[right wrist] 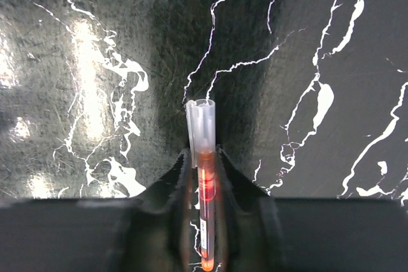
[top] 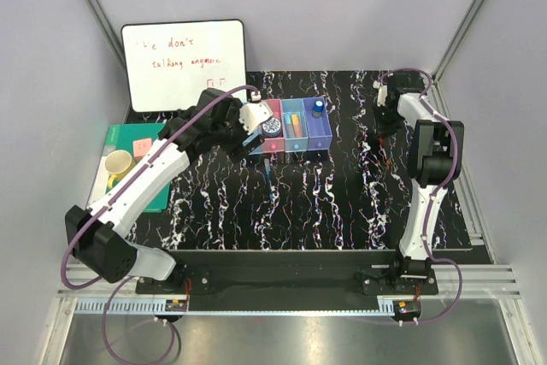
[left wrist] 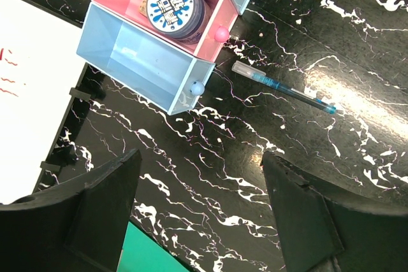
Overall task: Sort the stationery into containers
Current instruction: Pick up the pen from the center of the board.
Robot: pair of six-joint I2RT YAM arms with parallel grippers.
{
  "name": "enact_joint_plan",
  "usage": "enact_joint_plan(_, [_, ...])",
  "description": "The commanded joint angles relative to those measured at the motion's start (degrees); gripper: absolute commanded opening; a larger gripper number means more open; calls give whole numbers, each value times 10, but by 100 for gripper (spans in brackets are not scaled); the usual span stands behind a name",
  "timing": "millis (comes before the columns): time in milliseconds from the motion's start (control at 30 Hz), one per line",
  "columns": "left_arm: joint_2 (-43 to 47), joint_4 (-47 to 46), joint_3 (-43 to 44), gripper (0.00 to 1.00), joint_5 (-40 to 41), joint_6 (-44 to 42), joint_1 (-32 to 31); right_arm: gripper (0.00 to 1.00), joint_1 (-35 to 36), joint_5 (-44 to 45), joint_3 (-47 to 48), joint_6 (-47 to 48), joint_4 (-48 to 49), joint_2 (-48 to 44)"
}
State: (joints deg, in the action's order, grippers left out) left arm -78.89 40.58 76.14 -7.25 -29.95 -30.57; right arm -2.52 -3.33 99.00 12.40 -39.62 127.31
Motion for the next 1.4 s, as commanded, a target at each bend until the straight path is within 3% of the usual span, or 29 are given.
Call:
enact_joint_plan(0, [-3, -24, -6, 80, -12, 26, 1, 13, 16, 13, -16, 1, -11, 44])
enact_joint_plan(67, [-17, -27, -12, 79, -29, 52, 0, 6, 16, 14, -19, 3, -8, 43])
enact_joint_plan(200, [-43, -33, -19, 76, -65, 97, 1, 3, 17, 20, -28, 12, -6, 33])
enact_joint_plan(733, [-129, -43, -21, 72, -137, 217, -5, 1, 17, 20, -68, 68, -7, -166])
enact_joint_plan(1067, [-173, -67, -31, 72, -129, 274, -32, 1, 17, 1, -32, 102, -41, -231])
enact_joint_plan(1367, [-223, -69, 1, 72, -25, 321, -34, 2, 18, -36, 90, 97, -107, -243])
